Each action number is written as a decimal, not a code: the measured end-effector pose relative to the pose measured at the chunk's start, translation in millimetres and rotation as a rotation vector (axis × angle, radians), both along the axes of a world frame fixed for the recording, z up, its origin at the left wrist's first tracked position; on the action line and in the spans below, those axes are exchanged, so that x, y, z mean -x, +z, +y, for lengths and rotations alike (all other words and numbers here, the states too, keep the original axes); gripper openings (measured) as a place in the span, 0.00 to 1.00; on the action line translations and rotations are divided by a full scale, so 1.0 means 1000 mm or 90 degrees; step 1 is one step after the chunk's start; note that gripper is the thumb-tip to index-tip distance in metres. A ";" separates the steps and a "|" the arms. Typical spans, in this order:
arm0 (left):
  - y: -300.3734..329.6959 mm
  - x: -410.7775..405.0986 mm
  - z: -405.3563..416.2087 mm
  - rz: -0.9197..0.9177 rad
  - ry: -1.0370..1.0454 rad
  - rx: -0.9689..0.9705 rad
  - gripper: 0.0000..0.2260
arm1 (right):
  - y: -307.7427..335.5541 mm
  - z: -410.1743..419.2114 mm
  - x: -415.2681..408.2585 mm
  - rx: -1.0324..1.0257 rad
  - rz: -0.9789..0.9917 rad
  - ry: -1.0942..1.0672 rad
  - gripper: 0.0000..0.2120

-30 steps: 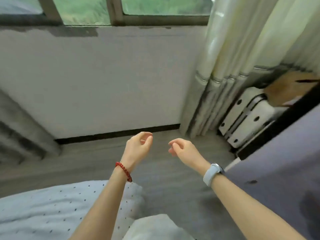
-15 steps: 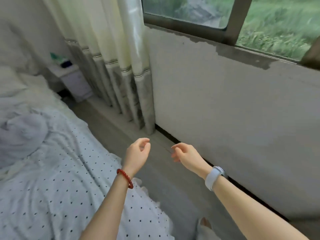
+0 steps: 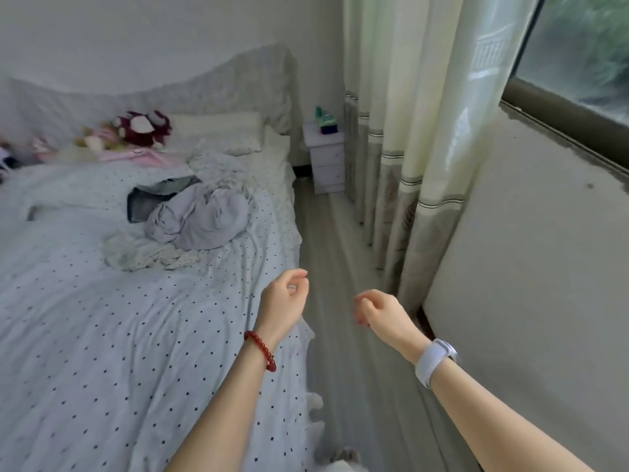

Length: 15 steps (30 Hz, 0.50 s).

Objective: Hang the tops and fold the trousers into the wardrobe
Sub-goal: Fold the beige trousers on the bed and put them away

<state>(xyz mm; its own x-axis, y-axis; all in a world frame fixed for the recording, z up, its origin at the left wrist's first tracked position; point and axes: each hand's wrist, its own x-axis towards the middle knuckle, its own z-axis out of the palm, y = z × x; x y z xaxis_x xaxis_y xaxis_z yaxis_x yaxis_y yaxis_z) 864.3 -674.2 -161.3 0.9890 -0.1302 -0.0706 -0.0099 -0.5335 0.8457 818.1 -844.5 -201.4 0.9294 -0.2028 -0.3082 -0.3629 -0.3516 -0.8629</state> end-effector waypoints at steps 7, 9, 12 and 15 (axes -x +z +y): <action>-0.016 -0.133 0.033 -0.005 0.134 -0.021 0.11 | -0.011 0.007 -0.159 0.039 -0.036 0.122 0.12; -0.026 -0.190 0.046 0.003 0.175 -0.007 0.11 | -0.017 0.013 -0.225 0.055 -0.025 0.153 0.13; -0.040 -0.269 0.066 0.038 0.243 0.015 0.11 | -0.021 0.028 -0.319 0.069 0.012 0.211 0.14; -0.054 -0.315 0.078 0.083 0.282 0.019 0.11 | -0.023 0.042 -0.386 0.092 0.022 0.255 0.14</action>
